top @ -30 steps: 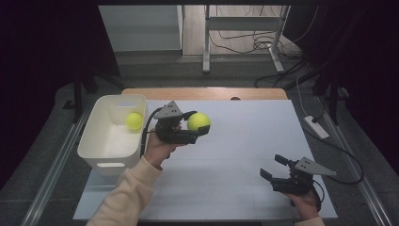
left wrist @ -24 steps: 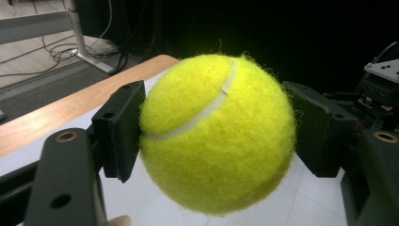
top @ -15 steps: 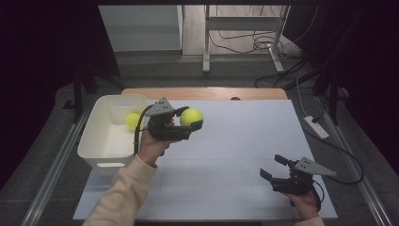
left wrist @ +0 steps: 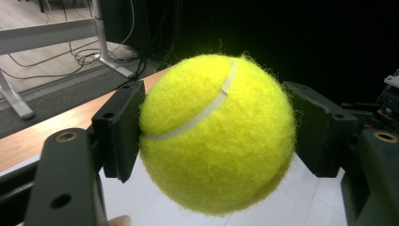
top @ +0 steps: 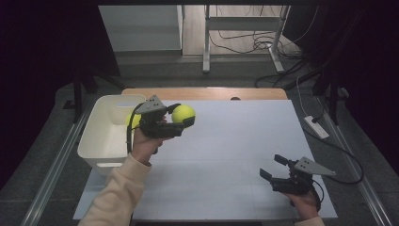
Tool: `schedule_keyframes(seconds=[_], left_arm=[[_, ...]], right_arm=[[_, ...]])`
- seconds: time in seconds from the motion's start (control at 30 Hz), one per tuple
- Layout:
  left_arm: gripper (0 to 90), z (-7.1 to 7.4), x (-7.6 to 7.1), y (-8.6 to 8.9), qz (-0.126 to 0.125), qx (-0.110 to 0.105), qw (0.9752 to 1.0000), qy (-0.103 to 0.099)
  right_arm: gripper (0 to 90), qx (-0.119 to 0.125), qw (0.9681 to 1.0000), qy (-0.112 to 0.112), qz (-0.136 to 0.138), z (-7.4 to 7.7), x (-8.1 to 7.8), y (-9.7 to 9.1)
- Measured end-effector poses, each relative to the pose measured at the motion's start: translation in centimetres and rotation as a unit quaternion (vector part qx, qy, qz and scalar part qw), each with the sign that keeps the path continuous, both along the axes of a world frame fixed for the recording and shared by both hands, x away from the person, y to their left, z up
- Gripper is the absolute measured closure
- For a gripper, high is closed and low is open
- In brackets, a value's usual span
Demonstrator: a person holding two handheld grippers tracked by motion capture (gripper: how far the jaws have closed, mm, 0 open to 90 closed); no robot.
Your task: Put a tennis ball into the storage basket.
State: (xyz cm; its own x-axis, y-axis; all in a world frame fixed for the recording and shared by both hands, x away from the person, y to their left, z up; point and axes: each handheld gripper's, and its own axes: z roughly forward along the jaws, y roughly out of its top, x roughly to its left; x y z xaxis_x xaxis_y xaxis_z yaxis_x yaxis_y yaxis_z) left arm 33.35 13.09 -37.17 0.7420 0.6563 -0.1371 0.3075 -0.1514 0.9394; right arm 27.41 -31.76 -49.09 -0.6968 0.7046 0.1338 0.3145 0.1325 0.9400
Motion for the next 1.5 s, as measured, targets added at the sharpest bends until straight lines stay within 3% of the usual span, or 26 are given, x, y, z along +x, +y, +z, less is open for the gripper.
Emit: schedule_keyframes(seconds=[0.8,1.5], left_arm=[[27.3,0.4,0.4,2.7,0.04,0.004,0.9992,-0.001],[27.3,0.6,0.7,5.8,0.09,0.01,0.9959,-0.003]], right_arm=[[12.1,0.001,1.0,-0.001,0.0,0.1,0.0,0.1],[12.2,-0.001,1.0,-0.002,0.002,0.1,0.1,0.1]])
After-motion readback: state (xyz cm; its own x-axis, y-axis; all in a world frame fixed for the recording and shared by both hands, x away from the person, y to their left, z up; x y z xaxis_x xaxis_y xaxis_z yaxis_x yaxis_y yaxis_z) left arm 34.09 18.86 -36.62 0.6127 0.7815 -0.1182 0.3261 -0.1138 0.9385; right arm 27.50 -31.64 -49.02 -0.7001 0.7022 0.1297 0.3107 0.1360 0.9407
